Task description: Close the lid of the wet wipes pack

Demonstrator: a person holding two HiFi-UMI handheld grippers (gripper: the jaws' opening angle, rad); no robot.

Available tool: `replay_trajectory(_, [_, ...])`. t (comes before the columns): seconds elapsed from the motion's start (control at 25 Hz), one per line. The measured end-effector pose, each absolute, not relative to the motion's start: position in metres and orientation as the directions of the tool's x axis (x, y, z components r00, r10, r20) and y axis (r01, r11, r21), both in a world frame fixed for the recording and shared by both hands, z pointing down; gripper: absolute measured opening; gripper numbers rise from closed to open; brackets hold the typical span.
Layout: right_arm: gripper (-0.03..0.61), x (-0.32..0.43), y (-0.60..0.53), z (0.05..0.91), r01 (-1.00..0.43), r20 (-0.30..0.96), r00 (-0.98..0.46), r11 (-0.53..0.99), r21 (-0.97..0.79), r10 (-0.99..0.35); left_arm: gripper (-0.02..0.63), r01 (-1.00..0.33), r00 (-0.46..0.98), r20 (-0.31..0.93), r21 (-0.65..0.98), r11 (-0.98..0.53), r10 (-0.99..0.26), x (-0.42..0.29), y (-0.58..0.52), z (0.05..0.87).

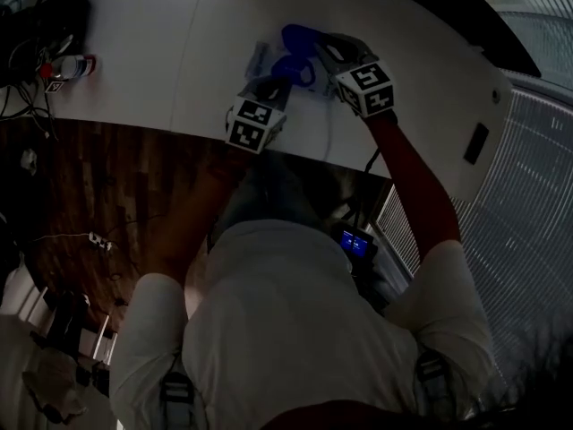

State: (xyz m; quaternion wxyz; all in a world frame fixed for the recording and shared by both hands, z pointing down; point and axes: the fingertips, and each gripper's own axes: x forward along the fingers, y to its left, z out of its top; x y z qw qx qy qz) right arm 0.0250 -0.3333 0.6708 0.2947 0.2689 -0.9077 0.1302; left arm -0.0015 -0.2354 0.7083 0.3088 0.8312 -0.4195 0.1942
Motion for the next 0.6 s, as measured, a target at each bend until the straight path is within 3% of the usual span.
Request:
replay_trajectory(0.36, [0.1,0.021,-0.378,0.719,-0.527,0.644,-0.716,0.815,-0.243,-0.271,0.002,-0.834,0.547,0.661,0.376,-0.404,-0.513,-0.001,-0.231,0.766])
replay_trajectory(0.6, [0.075,0.02,-0.409,0.729,-0.517,0.669,-0.698,0.826,-0.226,-0.254,0.002,-0.835,0.545,0.67,0.382,-0.396,-0.503,0.001,-0.23,0.772])
